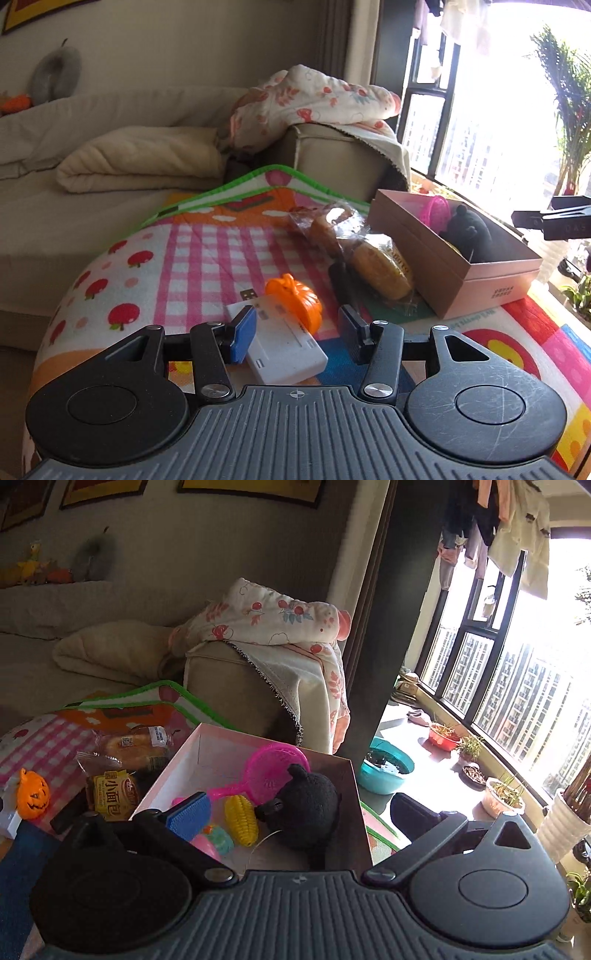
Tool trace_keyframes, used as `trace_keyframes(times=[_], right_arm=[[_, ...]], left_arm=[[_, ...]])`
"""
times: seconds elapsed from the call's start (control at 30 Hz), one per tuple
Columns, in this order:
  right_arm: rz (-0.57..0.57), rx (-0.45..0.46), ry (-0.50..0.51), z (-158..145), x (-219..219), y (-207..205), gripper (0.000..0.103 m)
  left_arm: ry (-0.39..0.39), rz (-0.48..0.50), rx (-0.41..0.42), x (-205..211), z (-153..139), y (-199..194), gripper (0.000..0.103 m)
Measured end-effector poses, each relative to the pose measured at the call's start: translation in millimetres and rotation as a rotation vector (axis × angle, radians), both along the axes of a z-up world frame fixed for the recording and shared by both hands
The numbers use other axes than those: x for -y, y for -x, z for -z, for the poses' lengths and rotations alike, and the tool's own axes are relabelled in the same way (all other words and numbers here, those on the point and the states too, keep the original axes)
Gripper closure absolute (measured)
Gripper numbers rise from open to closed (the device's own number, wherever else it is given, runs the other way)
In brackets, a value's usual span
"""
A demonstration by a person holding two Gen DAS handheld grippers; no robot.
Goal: Organize objects
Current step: 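Grasp the wrapped bread bun with the left gripper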
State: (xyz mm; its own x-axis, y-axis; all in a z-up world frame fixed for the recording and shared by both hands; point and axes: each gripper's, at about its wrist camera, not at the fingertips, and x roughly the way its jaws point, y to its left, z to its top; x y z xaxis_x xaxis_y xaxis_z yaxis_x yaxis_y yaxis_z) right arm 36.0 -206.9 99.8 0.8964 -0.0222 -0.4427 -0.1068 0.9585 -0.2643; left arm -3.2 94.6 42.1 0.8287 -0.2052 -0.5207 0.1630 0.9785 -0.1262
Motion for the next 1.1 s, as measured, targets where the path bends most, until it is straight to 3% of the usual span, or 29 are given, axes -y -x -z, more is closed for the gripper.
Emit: trace_keyframes(times=[0.1,0.37,0.5,0.6,0.77,0.97,1.1], right_arm=[[-0.051,0.011,0.021,7.6,-10.8,16.6,0.000],[-0.101,-0.018,0.022,33.0,-25.0,40.7,0.000],[-0.079,-0.026,-0.010,49.3,-22.6,47.4,0.000],[-0.064,-0.044,-0.059,58.5,-16.3,51.1,0.000],[-0.036,-0.083,-0.124,70.3,-1.9,53.2,0.000],[-0.042,-0.100,-0.169,72.3,2.8,50.1,0.000],[-0.041,-0.098,-0.170,72.6,2.0,50.4,0.000]], left_arm=[[0.037,-0.018,-0.015,-3.8,-2.5,-7.3,0.050],[0.034,0.048,-0.003,24.1,-10.4,-23.8,0.050],[0.148,0.111,-0.037,46.4,-16.2,-46.6,0.050],[0.230,0.077,-0.107,59.0,-10.4,-71.0,0.049],[0.215,-0.008,-0.214,81.1,14.5,-112.1,0.048],[0.195,-0.007,-0.203,96.6,28.4,-126.2,0.039],[0.227,-0.016,-0.228,87.2,24.8,-118.7,0.046]])
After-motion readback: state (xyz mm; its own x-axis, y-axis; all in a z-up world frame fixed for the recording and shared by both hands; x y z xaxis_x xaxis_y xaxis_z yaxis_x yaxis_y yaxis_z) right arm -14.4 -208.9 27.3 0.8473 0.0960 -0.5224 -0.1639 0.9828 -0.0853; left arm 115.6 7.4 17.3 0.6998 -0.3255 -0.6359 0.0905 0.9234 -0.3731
